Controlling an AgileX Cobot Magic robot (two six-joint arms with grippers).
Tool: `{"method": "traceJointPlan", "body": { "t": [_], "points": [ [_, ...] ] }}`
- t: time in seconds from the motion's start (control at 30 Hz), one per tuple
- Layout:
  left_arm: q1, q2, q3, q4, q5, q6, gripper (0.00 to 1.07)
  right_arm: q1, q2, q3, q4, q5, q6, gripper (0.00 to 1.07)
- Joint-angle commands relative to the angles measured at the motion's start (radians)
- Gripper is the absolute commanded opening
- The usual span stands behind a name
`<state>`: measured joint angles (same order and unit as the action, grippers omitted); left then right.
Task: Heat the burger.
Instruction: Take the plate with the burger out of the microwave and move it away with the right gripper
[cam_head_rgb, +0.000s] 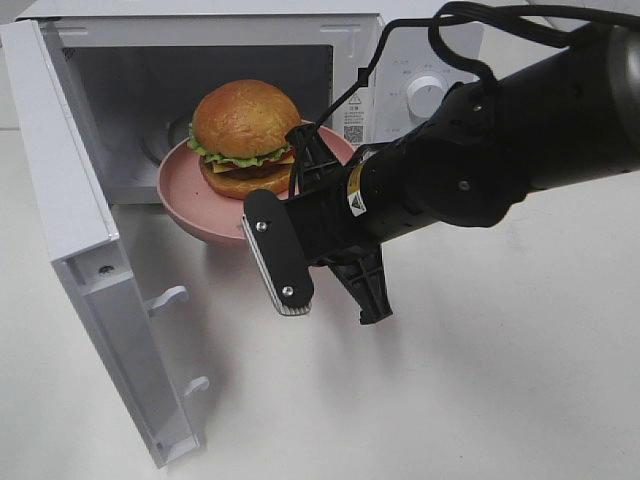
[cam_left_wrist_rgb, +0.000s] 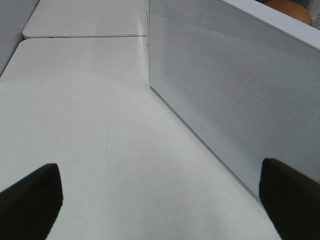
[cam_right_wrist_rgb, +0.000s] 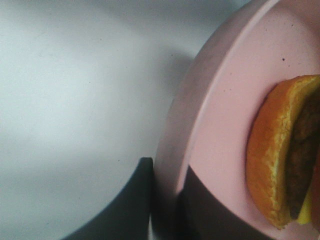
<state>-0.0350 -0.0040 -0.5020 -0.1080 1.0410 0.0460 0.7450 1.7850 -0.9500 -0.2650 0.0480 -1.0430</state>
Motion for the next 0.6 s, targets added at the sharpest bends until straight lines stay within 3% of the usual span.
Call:
{"method": "traceJointPlan", "body": {
  "t": [0.03,0.6],
  "points": [
    [0.003,-0.02,0.001,-0.002,-0.003,0.001,1.0,0.013,-0.052,0.018,-0.034,-0.086,0.0,0.0],
    [0.003,-0.02,0.001,-0.002,-0.003,0.001,1.0,0.016,-0.297,0.234,-0.034,-0.048,0.002,0.0]
  ]
}}
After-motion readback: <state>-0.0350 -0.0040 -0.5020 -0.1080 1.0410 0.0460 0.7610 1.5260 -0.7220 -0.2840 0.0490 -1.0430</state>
